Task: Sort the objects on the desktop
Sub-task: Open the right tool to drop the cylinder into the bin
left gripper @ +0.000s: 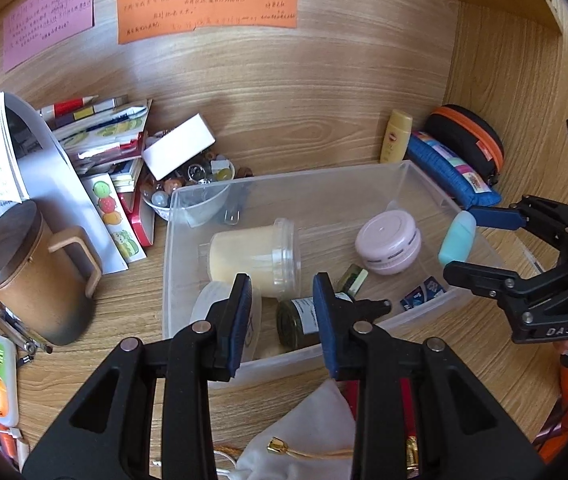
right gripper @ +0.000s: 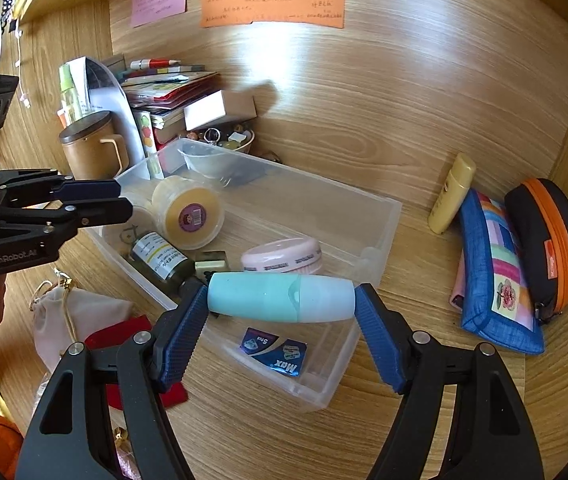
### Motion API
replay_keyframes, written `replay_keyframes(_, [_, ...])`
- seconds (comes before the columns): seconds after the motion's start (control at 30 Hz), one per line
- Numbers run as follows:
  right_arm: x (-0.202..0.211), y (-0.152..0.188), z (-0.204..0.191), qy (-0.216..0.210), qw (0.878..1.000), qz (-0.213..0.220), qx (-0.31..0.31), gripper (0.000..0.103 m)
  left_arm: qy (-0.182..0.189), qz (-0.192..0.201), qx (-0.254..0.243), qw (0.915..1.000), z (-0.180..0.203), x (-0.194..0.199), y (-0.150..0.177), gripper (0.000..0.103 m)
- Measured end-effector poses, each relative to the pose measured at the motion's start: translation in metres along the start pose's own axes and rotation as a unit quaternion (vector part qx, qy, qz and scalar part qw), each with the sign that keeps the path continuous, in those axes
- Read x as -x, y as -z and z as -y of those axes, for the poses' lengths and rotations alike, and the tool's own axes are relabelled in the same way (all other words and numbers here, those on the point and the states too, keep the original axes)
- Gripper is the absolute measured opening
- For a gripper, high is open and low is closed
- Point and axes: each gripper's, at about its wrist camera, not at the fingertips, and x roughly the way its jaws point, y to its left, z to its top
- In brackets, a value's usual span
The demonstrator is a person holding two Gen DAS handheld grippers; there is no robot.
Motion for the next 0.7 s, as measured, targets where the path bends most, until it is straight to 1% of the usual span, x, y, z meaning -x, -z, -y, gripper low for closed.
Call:
replay_keyframes(0.07, [-0.003, -0.001, -0.002, -0.005, 1.000, -0.005, 0.003, 0.071, 0.002, -0.003, 0.001, 1.0000, -0.001, -0.002, 0.001, 0.031])
replay_keyframes(0.37, [-0.010, -0.006, -0.008, 0.009, 1.000, -0.012, 0.011, 0.071, 0.003, -0.001, -0.003, 1.0000, 0.002, -0.002, 0.004, 0.032])
replay_keyframes(0.6, [-0.011, -0.007, -0.010, 0.021, 1.000, -0.014, 0.013, 0.073, 0.000, 0.004, -0.005, 1.0000, 0.003, 0.003, 0.005, 0.042])
replay_keyframes(0.63, [-0.011, -0.007, -0.010, 0.022, 1.000, -0.014, 0.013, 0.073, -0.003, 0.008, -0.003, 1.0000, 0.003, 0.005, 0.005, 0.044])
replay_keyframes(0.67, [-0.011, -0.007, -0.010, 0.024, 1.000, -0.014, 0.014, 0.073, -0.005, 0.010, -0.003, 0.9999, 0.003, 0.007, 0.005, 0.049])
replay_keyframes(0.7, [-0.011, -0.007, -0.010, 0.026, 0.999, -0.014, 0.014, 0.074, -0.009, 0.014, -0.003, 0.9999, 0.002, 0.009, 0.005, 0.053])
